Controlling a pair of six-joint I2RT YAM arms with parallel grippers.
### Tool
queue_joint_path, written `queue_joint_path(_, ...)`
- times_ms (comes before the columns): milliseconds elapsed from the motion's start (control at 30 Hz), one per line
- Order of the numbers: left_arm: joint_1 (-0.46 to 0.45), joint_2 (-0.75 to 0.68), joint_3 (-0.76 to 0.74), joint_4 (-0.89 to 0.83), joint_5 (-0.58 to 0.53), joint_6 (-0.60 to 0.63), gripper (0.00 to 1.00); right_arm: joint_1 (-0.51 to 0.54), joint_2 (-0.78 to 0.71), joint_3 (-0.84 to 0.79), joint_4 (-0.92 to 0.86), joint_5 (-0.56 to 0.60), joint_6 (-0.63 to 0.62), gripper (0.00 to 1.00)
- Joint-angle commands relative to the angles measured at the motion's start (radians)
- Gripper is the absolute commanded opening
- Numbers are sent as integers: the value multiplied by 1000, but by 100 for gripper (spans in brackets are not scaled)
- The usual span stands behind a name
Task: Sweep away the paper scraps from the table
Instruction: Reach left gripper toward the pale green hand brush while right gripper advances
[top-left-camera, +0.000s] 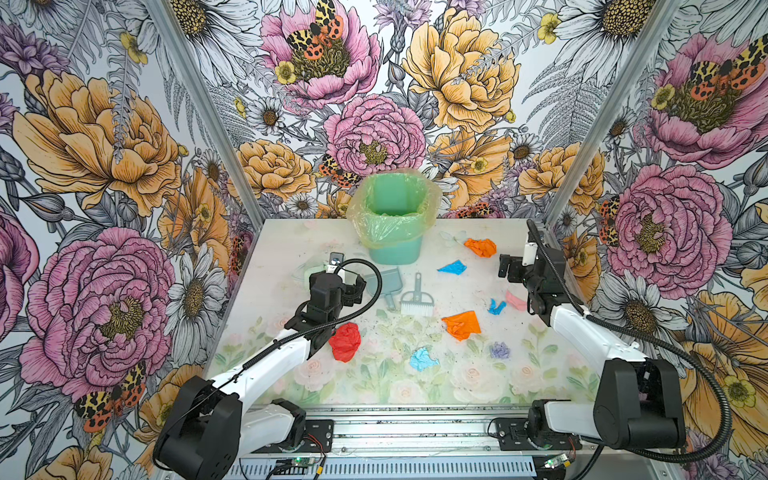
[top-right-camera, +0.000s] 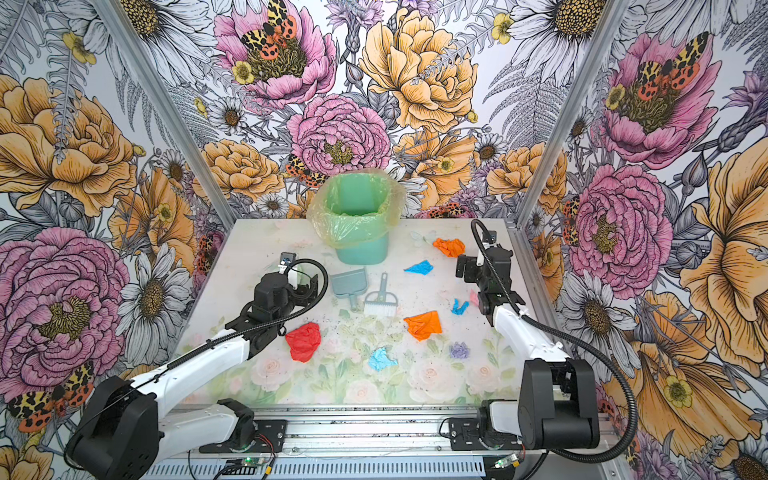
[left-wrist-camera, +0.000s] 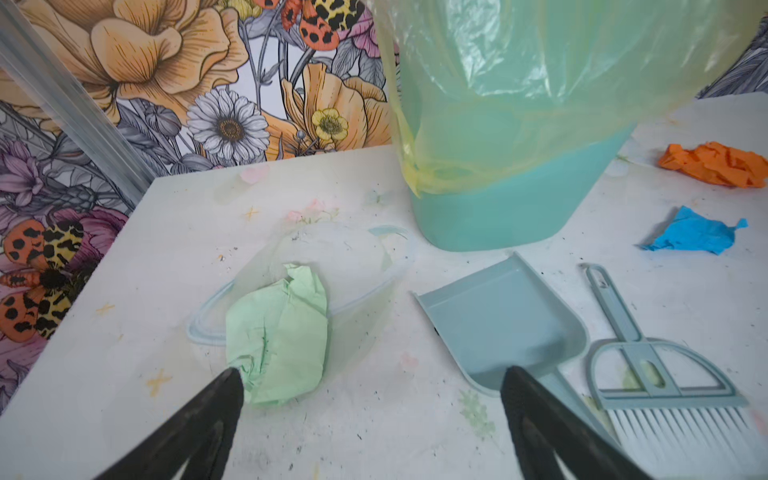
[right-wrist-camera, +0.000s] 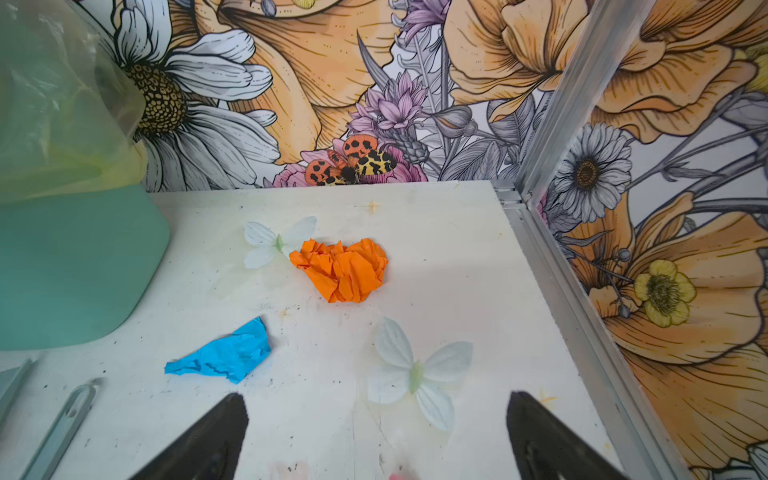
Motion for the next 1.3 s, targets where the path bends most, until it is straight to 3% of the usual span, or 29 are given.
queue_joint_path(0,-40,-34,58,-181,-106,-158,99,9,-18,32,-166,-92,55,98)
queue_joint_path(367,-139,-34,135,-351,-20,-536,99,12,36,143,-294,-181,182,97)
queue_joint_path(467,-158,-11,146,-360,5,-591,99,14,45,150,-306,-183,202,97)
queue_joint_path(1267,-320,405,530,-553,85,-558,99,87,123,197,-327,-163,238,97)
